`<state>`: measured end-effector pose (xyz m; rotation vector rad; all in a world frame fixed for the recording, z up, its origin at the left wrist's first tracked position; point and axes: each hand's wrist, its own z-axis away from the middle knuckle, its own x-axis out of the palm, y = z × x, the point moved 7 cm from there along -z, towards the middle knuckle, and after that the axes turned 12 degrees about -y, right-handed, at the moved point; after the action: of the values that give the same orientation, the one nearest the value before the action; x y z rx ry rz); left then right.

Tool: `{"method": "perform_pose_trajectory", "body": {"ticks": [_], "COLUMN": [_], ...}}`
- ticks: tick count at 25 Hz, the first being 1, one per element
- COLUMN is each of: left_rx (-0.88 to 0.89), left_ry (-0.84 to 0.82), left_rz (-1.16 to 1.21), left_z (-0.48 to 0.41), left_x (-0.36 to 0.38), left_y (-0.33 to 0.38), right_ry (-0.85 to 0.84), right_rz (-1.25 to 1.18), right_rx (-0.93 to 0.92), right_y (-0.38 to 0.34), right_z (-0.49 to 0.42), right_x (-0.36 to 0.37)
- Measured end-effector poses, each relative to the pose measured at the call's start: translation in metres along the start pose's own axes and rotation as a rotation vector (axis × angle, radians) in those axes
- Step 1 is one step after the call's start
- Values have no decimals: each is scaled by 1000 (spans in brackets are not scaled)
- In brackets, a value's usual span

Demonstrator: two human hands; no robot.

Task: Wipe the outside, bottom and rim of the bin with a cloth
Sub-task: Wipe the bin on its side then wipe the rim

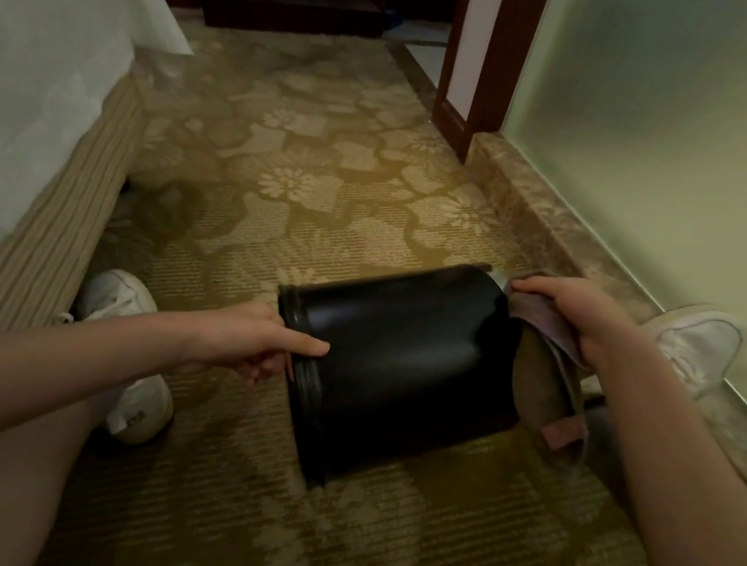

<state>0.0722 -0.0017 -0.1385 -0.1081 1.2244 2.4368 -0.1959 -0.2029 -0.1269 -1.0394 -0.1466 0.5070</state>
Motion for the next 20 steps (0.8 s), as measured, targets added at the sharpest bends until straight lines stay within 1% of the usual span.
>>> {"method": "perform_pose_trajectory", "body": {"ticks": [4, 6, 8, 10, 12, 14, 15, 17, 18, 19, 20], "left_rx": [47, 94, 119, 124, 112, 103, 103, 102, 102, 103, 103], "left_ry": [16, 7, 35, 96, 132, 128, 105, 28, -15, -54, -76], "left_rz": [39, 46, -17, -82, -130, -161, -169, -181, -184, -189, -190], "left_z": [3, 4, 3, 3, 4, 2, 1, 0, 1, -1, -2], "left_x": [9, 9, 3, -8, -15, -15, -12, -1, 5, 10, 14], "left_y": [5, 11, 14, 12, 6, 0, -2, -6, -7, -9, -11], "right_ry": [159, 200, 225, 235, 241, 293, 365, 542, 592, 599, 560], "right_rz": [-98, -149, -190, -163, -60, 74, 185, 515, 656, 742, 792], "right_rx": [-173, -275, -346, -374, -390, -423, -436, -456, -485, -529, -592], "right_y": [-4, -9, -10, -2, 11, 17, 16, 5, -2, -10, -15], "right_z": [-2, 2, 3, 1, 0, 4, 9, 24, 30, 38, 45], "right_x": [4, 5, 5, 8, 16, 20, 20, 28, 40, 59, 85]}}
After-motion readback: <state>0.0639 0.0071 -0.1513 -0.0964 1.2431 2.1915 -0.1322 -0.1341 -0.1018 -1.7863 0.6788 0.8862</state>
